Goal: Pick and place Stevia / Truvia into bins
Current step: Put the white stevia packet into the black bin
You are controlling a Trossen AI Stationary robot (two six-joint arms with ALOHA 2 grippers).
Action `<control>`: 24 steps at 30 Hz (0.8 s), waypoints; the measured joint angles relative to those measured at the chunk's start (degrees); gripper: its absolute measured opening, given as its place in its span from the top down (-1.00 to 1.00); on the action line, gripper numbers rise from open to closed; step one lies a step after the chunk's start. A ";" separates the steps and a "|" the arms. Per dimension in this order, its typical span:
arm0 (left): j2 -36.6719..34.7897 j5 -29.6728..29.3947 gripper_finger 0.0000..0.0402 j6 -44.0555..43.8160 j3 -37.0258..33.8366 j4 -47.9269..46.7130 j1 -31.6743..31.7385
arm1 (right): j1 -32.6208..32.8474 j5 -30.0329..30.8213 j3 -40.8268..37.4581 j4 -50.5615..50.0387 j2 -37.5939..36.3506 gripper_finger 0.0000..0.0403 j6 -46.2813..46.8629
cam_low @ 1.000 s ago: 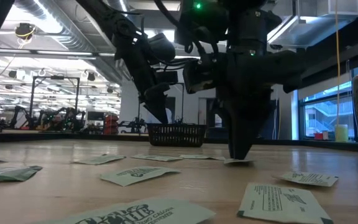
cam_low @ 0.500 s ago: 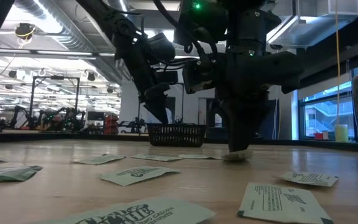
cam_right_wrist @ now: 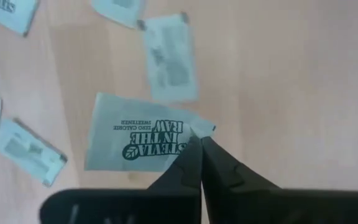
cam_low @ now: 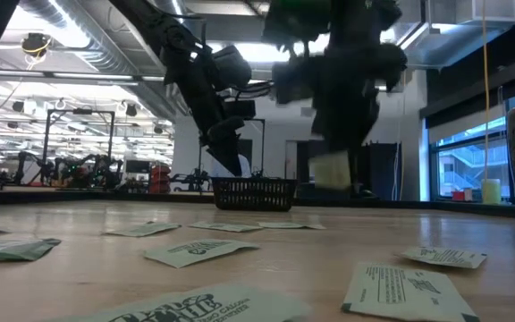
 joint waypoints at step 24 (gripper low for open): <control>-17.09 1.36 0.72 0.15 0.00 -15.29 -1.61 | -19.36 10.10 0.04 13.03 -7.94 1.00 -13.19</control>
